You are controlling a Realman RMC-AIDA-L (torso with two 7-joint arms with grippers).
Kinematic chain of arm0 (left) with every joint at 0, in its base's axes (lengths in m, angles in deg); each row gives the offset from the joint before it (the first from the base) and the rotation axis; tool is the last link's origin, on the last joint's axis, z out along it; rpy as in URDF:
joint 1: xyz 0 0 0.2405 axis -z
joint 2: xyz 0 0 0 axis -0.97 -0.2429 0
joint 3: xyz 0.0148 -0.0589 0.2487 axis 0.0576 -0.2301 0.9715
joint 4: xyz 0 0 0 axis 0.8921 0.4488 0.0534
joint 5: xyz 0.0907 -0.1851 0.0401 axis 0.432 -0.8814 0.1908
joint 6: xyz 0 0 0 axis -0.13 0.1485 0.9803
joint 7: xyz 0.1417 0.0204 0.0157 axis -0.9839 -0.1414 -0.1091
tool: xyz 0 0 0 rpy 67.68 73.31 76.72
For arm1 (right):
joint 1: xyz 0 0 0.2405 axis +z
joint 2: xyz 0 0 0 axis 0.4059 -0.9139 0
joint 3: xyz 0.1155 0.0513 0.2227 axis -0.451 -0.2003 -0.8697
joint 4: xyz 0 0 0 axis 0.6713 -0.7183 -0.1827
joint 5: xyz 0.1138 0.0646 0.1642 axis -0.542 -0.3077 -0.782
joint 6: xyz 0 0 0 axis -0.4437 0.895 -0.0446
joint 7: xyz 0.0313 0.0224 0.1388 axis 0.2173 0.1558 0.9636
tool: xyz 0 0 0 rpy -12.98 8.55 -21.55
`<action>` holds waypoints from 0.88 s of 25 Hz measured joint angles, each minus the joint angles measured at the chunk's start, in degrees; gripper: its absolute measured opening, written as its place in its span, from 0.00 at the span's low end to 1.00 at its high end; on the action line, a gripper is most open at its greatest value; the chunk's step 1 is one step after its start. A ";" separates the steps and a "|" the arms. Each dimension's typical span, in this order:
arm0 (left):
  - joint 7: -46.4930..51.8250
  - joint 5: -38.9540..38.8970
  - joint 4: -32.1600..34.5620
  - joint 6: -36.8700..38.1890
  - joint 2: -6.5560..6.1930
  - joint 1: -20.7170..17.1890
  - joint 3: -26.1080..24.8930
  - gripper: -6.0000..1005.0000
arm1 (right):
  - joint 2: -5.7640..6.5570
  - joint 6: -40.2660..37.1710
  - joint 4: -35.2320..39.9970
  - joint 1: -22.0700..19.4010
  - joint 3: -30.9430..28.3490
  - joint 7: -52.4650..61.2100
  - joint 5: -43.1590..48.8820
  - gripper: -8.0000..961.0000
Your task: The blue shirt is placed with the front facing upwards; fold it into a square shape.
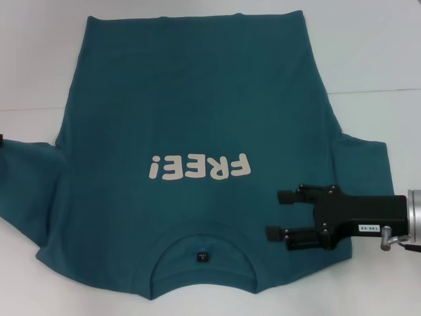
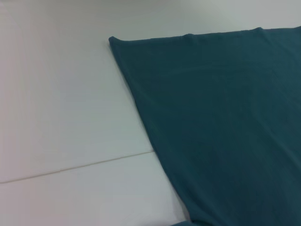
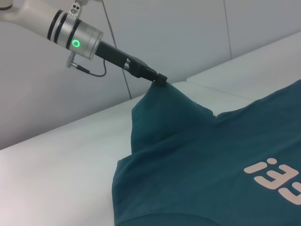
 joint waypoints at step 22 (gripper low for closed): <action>0.03 4.61 4.12 5.16 -0.90 1.81 -0.01 0.01 | -0.08 0.01 0.00 -0.10 0.00 0.18 0.16 0.96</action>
